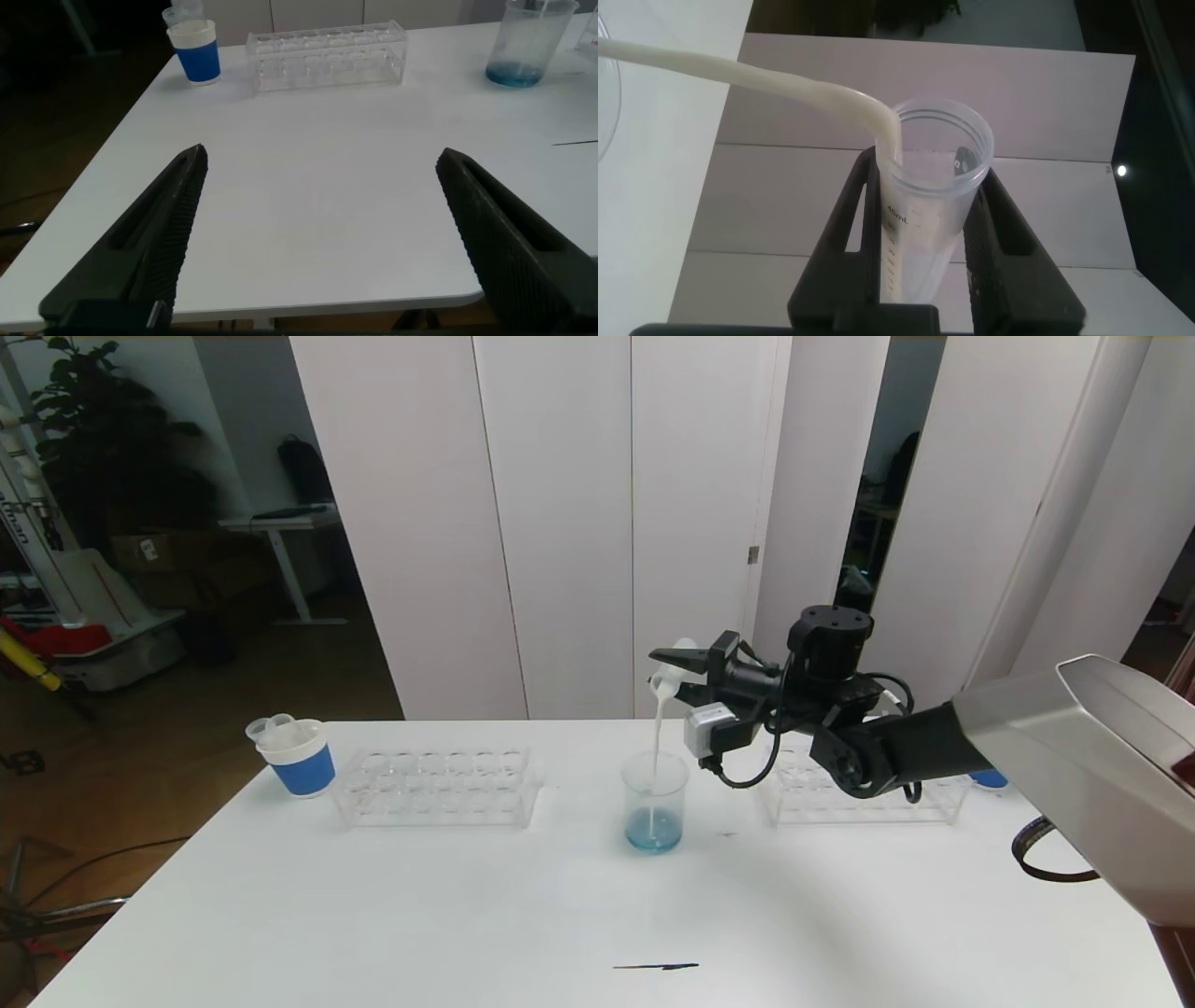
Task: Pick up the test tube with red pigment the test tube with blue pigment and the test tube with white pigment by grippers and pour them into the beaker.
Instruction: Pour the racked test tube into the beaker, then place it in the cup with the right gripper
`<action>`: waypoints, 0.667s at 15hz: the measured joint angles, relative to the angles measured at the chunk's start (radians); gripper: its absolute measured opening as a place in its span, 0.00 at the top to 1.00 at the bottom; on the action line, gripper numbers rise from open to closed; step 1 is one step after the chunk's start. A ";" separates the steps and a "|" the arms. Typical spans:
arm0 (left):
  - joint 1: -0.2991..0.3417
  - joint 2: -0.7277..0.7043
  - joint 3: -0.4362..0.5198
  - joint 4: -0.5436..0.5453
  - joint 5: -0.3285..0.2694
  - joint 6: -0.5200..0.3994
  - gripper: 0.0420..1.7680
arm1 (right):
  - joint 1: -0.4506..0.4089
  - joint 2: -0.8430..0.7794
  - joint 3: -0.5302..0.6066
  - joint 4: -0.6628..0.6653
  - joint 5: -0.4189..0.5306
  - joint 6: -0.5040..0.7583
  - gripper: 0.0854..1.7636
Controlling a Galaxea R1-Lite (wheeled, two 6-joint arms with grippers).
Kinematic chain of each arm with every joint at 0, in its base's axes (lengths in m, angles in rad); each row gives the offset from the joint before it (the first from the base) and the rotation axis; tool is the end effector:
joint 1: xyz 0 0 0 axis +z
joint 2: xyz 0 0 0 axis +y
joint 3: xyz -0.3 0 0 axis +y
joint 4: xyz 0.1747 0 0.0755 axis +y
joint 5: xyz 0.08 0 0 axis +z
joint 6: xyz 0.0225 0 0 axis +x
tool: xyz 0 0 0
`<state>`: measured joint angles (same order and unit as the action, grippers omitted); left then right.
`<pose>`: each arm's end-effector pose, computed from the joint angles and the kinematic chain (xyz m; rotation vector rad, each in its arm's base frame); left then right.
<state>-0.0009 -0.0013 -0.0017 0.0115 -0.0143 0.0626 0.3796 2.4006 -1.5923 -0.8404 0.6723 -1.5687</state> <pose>-0.0230 -0.0003 0.0748 0.0625 0.0080 -0.0155 0.4538 0.1961 0.1315 -1.4138 -0.8444 0.7943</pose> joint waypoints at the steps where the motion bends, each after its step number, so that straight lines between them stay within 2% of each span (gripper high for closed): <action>1: 0.000 0.000 0.000 0.000 0.000 0.000 0.01 | 0.000 0.002 -0.003 0.000 0.000 -0.001 0.71; 10: 0.000 0.000 0.000 0.000 0.000 0.000 0.01 | -0.010 0.014 -0.008 -0.003 0.001 -0.046 0.71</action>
<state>-0.0004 -0.0013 -0.0017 0.0115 -0.0138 0.0626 0.3698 2.4149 -1.6004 -0.8436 0.6730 -1.6145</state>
